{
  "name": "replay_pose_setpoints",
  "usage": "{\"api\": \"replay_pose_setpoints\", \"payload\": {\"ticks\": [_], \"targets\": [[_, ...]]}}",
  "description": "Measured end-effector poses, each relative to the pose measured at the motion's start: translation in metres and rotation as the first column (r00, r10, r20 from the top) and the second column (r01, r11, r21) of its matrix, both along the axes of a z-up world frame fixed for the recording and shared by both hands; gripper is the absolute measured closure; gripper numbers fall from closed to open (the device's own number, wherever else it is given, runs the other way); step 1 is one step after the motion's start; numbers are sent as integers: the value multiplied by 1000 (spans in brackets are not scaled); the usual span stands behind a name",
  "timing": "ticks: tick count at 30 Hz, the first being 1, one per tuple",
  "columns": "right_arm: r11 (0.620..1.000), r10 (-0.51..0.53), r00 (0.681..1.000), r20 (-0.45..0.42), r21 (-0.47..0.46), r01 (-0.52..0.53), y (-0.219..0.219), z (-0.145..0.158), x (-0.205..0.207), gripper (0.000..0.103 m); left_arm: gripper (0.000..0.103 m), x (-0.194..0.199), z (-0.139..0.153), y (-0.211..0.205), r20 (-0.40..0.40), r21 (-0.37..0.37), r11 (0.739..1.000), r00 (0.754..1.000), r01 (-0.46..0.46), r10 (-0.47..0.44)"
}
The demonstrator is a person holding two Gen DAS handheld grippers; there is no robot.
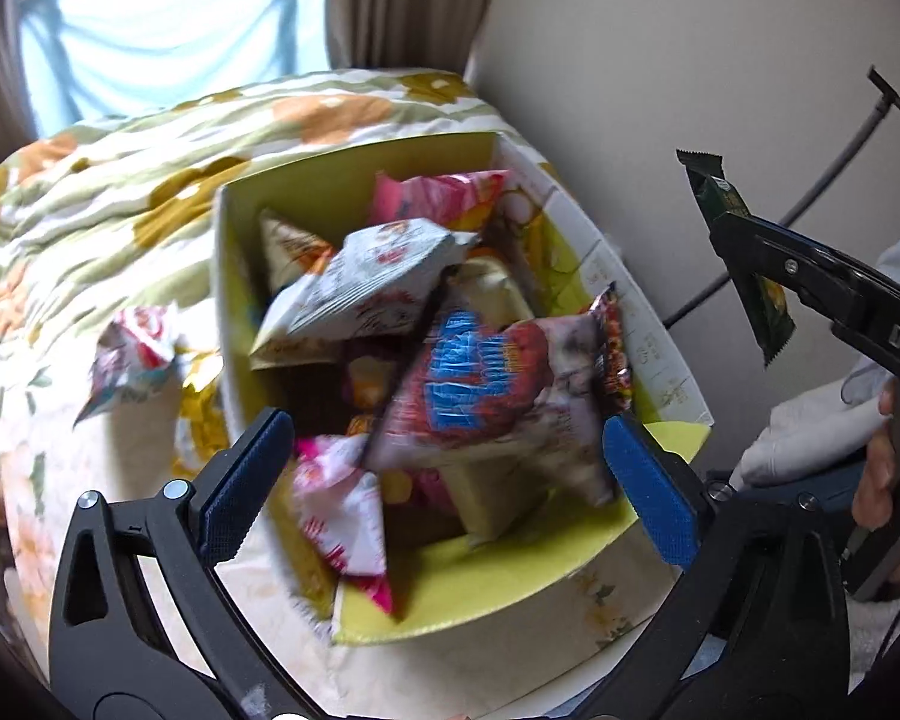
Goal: Organize snacks
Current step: 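Carry both bags over the yellow box and open both tools to drop them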
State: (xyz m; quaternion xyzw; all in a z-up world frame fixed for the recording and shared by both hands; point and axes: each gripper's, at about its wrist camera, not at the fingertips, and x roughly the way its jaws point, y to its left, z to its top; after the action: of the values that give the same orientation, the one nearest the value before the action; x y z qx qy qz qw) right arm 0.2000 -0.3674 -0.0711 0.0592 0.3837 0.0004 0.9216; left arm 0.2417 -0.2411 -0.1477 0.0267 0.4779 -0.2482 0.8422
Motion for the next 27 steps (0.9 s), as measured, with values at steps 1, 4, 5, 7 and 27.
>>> {"api": "replay_pose_setpoints", "payload": {"ticks": [1, 4, 5, 7, 27], "targets": [[1000, 7, 1000, 0, 6, -7, -1, -1, 3, 62, 1, 2, -3, 5, -4, -3, 1000, 1000, -11, 11], [999, 35, 999, -6, 23, -35, 0, -4, 16, 62, 1, 1, -3, 21, -11, -3, 999, 999, -49, 49], [999, 43, 999, -12, 23, -43, 0, -5, 21, 62, 1, -1, -3, 26, -9, 2, 998, 998, -67, 67], [998, 61, 997, -36, 25, -60, 0, -8, 33, 62, 1, -2, -4, 34, -11, 4, 996, 996, -91, 91], [988, 100, 991, -87, 124, -89, -3, -37, 56, 2, 1, -19, -5, 100, -14, -5, 966, 966, -260, 259]]}}
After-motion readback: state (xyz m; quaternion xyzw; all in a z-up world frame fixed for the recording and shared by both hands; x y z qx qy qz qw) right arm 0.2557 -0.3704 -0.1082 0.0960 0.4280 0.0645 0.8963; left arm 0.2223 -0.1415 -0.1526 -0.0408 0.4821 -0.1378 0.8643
